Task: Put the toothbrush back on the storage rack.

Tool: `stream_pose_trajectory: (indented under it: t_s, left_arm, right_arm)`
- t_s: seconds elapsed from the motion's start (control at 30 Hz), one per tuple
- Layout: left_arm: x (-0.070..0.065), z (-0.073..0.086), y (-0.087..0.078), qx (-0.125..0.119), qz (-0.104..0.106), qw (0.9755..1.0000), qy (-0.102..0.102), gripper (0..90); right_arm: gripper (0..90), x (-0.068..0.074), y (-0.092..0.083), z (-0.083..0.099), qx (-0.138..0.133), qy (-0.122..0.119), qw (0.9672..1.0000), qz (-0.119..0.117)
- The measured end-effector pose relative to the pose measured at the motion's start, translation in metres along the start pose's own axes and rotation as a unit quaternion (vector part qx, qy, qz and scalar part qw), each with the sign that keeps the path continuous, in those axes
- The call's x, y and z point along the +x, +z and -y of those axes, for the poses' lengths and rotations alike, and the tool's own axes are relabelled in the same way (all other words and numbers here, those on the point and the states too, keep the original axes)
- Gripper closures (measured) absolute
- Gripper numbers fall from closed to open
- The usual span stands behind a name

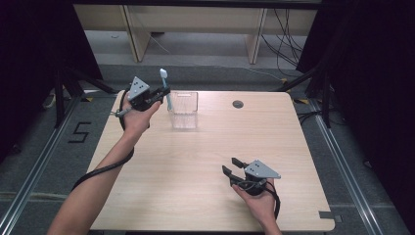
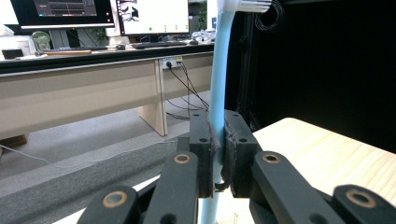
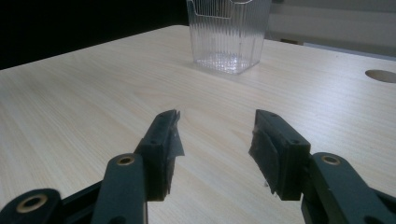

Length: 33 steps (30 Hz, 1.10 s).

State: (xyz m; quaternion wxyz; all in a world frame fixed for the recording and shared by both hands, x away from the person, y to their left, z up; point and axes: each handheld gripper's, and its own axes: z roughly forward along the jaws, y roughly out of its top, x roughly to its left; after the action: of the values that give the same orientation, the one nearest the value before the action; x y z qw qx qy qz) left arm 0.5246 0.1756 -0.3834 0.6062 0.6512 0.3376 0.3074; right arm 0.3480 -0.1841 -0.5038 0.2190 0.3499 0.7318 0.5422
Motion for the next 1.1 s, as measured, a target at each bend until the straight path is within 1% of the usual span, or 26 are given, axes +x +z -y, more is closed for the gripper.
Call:
stream_pose_trajectory:
  t_s: [0.17,0.27,0.3,0.37,0.4,0.47,0.5,0.53,0.57,0.6,0.63,0.73,0.9,0.93,1.0,1.03,1.1]
  left_arm:
    - [0.002,-0.001,0.002,0.0,-0.003,1.0,-0.002,83.1]
    - [0.004,0.002,0.004,0.003,-0.008,1.0,-0.003,83.1]
    - [0.005,0.003,0.004,0.004,-0.01,0.9999,-0.005,83.0]
    - [0.007,0.004,0.005,0.004,-0.012,0.9999,-0.006,83.1]
    - [0.008,0.005,0.005,0.005,-0.013,0.9999,-0.006,83.1]
    - [0.009,0.006,0.006,0.005,-0.014,0.9999,-0.007,83.1]
    - [0.009,0.007,0.006,0.007,-0.015,0.9998,-0.008,83.1]
    - [0.009,0.007,0.007,0.006,-0.015,0.9998,-0.008,83.0]
    - [0.009,0.008,0.007,0.006,-0.015,0.9998,-0.01,83.1]
    - [0.01,0.008,0.007,0.007,-0.015,0.9998,-0.008,83.1]
    - [0.01,0.009,0.007,0.008,-0.015,0.9998,-0.008,83.0]
    - [0.011,0.01,0.008,0.01,-0.017,0.9998,-0.009,83.0]
    - [0.011,0.012,0.01,0.011,-0.016,0.9998,-0.01,83.0]
    - [0.011,0.012,0.01,0.011,-0.016,0.9998,-0.011,83.0]
    - [0.011,0.013,0.01,0.012,-0.016,0.9997,-0.011,83.0]
    - [0.011,0.014,0.011,0.013,-0.017,0.9997,-0.012,83.0]
    - [0.012,0.014,0.011,0.014,-0.016,0.9997,-0.013,83.0]
  right_arm:
    - [51.0,0.0,0.0,0.0,0.0,0.0,1.0,0.0]
    - [51.0,0.0,0.0,0.0,0.0,0.001,1.0,0.0]
    - [51.0,-0.001,0.0,0.0,0.001,-0.004,1.0,0.0]
    - [50.9,-0.001,0.0,0.0,0.001,-0.006,1.0,-0.002]
    - [51.0,-0.001,0.0,0.0,0.0,-0.014,0.9999,0.003]
    - [50.9,-0.001,0.001,0.001,-0.004,-0.01,0.9999,-0.002]
    - [50.9,-0.001,0.001,0.001,-0.004,-0.009,1.0,-0.001]
    - [50.8,-0.001,0.001,0.001,-0.003,-0.013,0.9999,0.002]
    - [50.8,0.0,0.001,0.001,-0.002,-0.006,1.0,-0.001]
    - [50.8,0.0,0.001,0.001,-0.002,-0.005,1.0,-0.002]
    - [50.8,0.0,0.001,0.001,0.0,-0.007,1.0,0.001]
    - [50.8,0.0,0.001,0.001,-0.003,-0.007,1.0,-0.003]
    - [50.7,0.0,0.001,0.001,0.0,-0.008,1.0,0.001]
    - [50.7,0.0,0.001,0.001,0.001,-0.003,1.0,0.0]
    - [50.7,-0.001,0.001,0.001,0.001,-0.013,0.9999,0.001]
    - [50.7,0.0,0.001,0.001,0.005,-0.004,1.0,-0.003]
    - [50.7,0.001,0.001,0.001,0.003,-0.003,1.0,-0.002]
